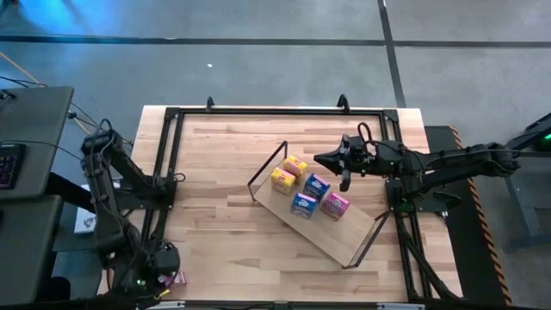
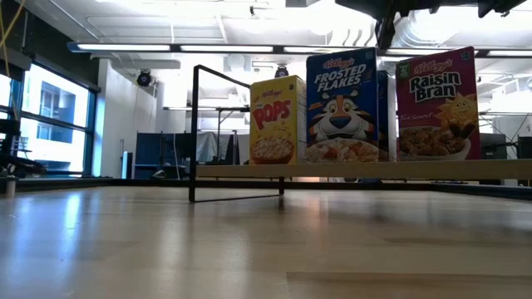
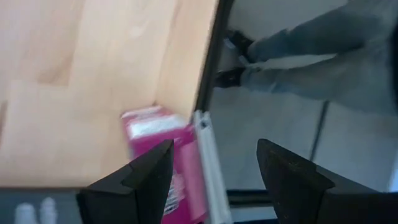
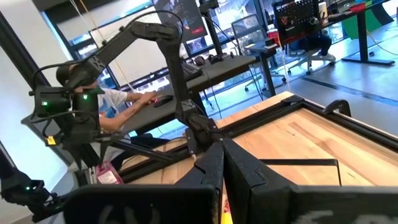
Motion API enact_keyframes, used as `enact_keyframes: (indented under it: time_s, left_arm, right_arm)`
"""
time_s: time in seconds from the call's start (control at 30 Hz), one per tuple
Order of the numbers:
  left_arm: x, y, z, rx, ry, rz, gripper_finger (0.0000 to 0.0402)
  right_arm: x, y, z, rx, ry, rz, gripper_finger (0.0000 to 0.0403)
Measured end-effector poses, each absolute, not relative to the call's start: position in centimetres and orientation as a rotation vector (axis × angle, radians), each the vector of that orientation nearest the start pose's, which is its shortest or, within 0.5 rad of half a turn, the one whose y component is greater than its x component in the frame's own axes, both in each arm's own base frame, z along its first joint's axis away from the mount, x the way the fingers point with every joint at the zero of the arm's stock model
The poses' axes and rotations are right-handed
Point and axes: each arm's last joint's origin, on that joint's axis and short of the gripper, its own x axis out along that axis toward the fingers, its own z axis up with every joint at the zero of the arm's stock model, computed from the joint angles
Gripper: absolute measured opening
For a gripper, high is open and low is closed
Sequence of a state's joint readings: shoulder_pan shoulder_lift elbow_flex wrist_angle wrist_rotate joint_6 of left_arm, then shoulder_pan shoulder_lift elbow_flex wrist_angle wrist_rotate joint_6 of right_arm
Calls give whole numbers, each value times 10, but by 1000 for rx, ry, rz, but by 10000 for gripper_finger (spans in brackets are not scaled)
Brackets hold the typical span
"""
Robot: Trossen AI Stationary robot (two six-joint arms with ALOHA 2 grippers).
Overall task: Stack cereal on shelf
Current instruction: Put the bottom left purple cereal box on the shelf
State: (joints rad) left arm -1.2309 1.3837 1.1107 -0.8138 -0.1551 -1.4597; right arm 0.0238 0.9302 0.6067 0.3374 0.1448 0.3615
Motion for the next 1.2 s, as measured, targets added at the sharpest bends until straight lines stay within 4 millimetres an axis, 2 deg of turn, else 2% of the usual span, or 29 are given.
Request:
enact_keyframes:
  time_s: [0.23,0.57,0.9,1.03,1.2]
  left_arm:
    - [84,-252,263,-496,1316,-82,221]
    - [84,-250,266,-591,1325,-22,221]
    - [87,-248,266,-476,1316,-110,222]
    - [94,-246,266,-484,1309,-93,240]
    - [95,-245,266,-489,1316,-92,290]
  right_arm:
    - [210,1,293,364,-9,-119,0]
    - [210,1,291,362,6,-122,0]
    - [210,1,291,363,7,-119,0]
    - [210,1,291,363,7,-118,0]
    - [210,1,291,363,7,-118,0]
